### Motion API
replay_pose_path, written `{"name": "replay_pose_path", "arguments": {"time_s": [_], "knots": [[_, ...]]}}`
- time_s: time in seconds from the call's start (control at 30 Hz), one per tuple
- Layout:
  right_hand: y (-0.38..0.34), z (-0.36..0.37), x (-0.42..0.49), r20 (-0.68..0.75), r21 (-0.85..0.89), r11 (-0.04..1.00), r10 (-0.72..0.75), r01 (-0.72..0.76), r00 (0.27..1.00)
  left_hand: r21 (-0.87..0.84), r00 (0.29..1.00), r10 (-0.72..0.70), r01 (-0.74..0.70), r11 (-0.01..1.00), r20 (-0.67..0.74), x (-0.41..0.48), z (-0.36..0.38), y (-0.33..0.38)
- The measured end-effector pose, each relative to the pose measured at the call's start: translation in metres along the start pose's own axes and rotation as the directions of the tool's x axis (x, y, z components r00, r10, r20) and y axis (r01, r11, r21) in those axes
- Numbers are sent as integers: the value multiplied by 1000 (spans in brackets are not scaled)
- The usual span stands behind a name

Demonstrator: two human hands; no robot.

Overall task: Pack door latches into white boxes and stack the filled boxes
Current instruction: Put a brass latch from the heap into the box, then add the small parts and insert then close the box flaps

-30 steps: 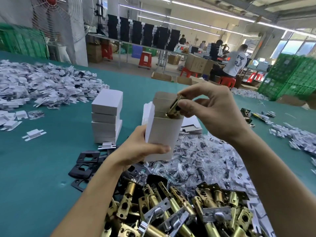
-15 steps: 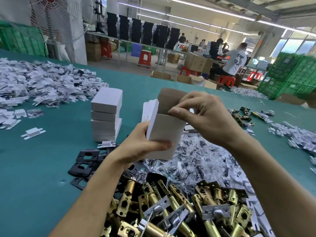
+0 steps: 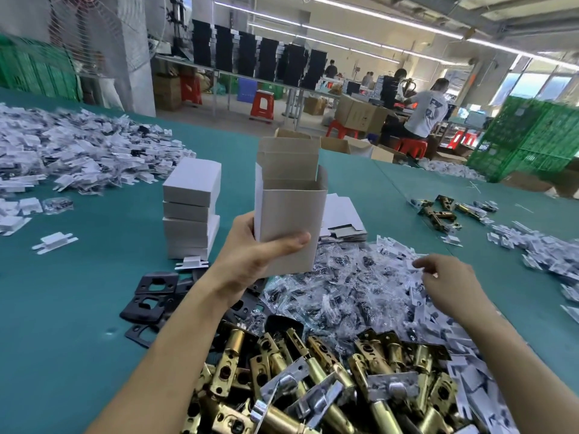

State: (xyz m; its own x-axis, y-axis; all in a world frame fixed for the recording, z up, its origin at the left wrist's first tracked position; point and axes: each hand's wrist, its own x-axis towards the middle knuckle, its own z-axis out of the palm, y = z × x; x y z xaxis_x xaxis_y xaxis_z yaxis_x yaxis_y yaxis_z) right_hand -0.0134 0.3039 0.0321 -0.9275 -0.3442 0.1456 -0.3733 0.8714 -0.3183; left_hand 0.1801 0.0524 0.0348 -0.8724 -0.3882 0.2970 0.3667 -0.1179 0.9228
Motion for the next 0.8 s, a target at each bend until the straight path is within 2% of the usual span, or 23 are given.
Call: {"name": "replay_pose_path", "arguments": {"time_s": [0.1, 0.13, 0.23, 0.4, 0.5, 0.6, 0.7, 0.8], "knots": [[17, 7, 0, 45, -238, 966, 112, -98, 993, 12, 1000, -4, 4, 1000, 15, -1, 3, -2], [20, 8, -1, 62, -270, 957, 133, -111, 989, 0, 1000, -5, 5, 1000, 15, -1, 4, -3], [23, 13, -7, 92, -258, 959, 149, -121, 985, -68, 1000, 9, -8, 998, 14, -2, 7, -3], [20, 18, -22, 47, -330, 941, 95, -74, 994, -145, 999, 36, -35, 989, 0, -2, 13, -4], [14, 22, -24, 79, -381, 925, 48, -15, 996, -86, 999, 28, -30, 996, -30, -1, 14, -8], [12, 25, -22, 82, -320, 947, 17, 10, 996, -10, 998, 56, -56, 998, -19, 0, 15, -13], [13, 25, -22, -10, -290, 957, 8, -11, 1000, 47, 997, 75, -76, 996, 20, -1, 17, -15], [14, 23, -22, -45, -372, 927, 36, -51, 998, 68, 996, 88, -90, 994, 26, -1, 17, -17]]}}
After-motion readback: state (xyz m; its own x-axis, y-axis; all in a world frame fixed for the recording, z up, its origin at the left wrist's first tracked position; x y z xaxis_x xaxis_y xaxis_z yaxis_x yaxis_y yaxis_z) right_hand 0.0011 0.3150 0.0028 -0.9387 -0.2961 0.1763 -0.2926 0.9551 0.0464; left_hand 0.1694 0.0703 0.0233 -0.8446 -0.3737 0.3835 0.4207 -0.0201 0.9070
